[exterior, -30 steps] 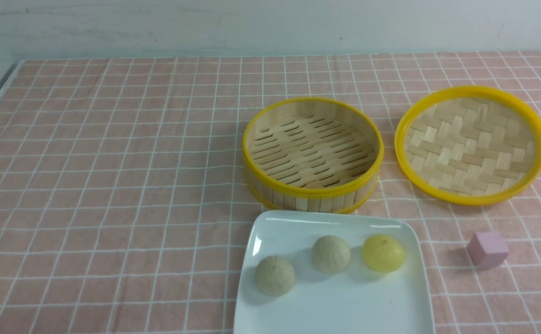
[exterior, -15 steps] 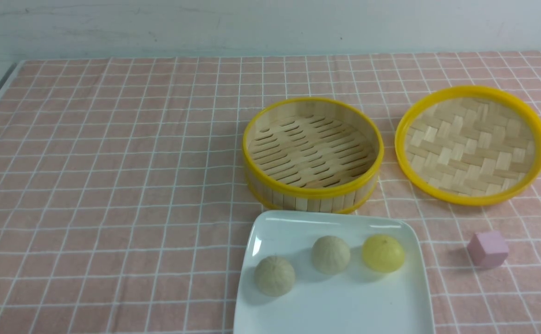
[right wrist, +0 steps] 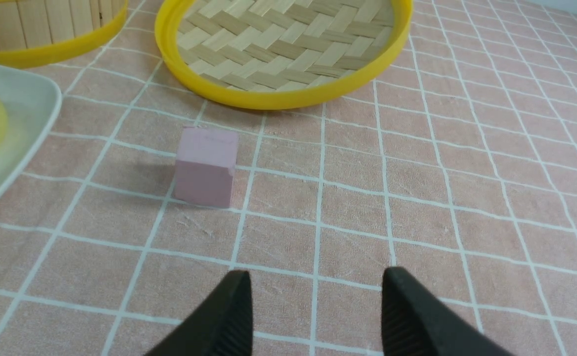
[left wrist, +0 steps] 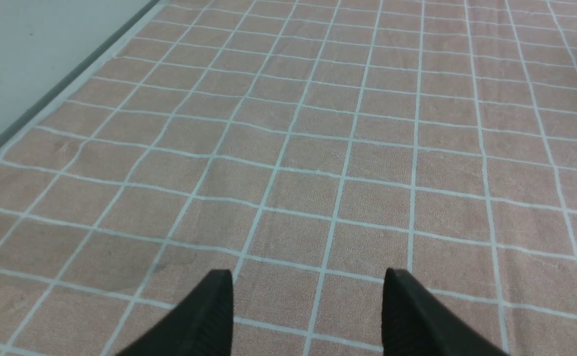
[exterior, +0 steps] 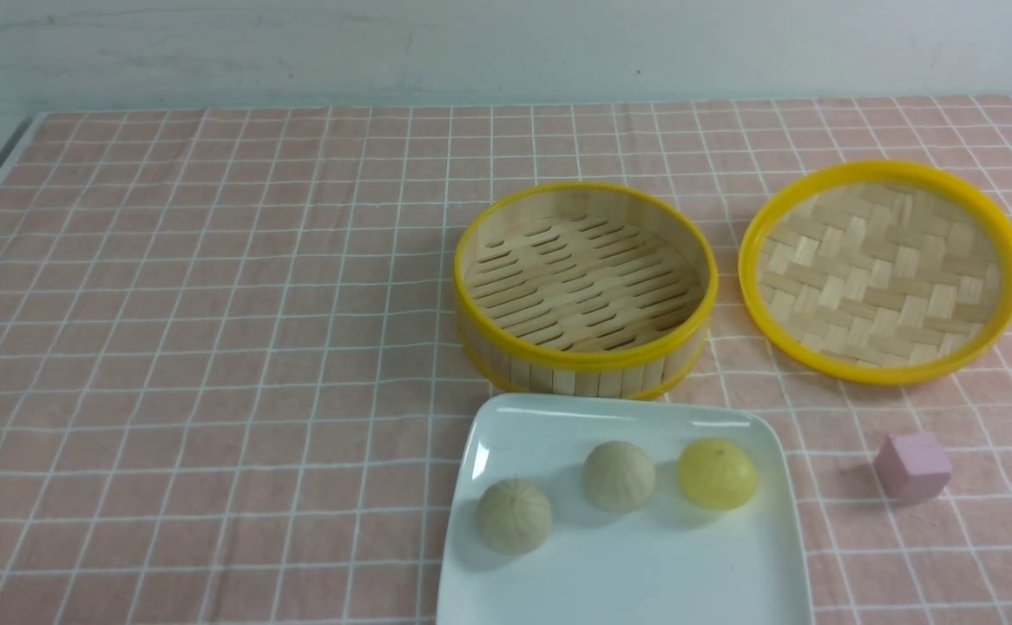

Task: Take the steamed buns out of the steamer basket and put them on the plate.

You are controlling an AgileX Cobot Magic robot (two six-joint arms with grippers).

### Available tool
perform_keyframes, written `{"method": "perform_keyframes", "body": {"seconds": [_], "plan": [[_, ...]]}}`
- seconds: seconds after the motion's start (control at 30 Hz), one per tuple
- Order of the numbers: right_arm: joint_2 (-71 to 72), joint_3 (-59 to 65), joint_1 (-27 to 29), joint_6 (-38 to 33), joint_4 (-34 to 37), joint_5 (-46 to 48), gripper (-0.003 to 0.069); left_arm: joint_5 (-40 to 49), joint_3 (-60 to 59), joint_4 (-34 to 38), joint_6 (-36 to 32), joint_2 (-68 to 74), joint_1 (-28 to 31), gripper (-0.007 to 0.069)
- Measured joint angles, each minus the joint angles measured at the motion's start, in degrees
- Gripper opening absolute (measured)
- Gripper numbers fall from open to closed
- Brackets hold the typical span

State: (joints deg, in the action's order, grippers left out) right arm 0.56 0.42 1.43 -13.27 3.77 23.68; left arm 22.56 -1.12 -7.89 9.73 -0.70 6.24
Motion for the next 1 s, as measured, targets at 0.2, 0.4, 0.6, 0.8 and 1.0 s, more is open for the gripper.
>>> {"method": "perform_keyframes", "body": {"seconds": [0.2,0.4,0.6,0.8,1.0], "plan": [[0.0,0.0,0.0,0.0,0.0,0.0,0.0369,0.0,0.0,0.0,0.0,0.0,0.0,0.0420],[0.0,0.0,0.0,0.0,0.0,0.0,0.0369,0.0,0.0,0.0,0.0,0.0,0.0,0.0420],[0.0,0.0,0.0,0.1,0.1,0.0,0.0369,0.0,0.0,0.0,0.0,0.0,0.0,0.0420],[0.0,0.0,0.0,4.9,-1.0,0.0,0.0369,0.0,0.0,0.0,0.0,0.0,0.0,0.0420],[0.0,0.1,0.0,12.2,-6.2,-0.3,0.0369,0.0,0.0,0.0,0.0,0.0,0.0,0.0420]]}}
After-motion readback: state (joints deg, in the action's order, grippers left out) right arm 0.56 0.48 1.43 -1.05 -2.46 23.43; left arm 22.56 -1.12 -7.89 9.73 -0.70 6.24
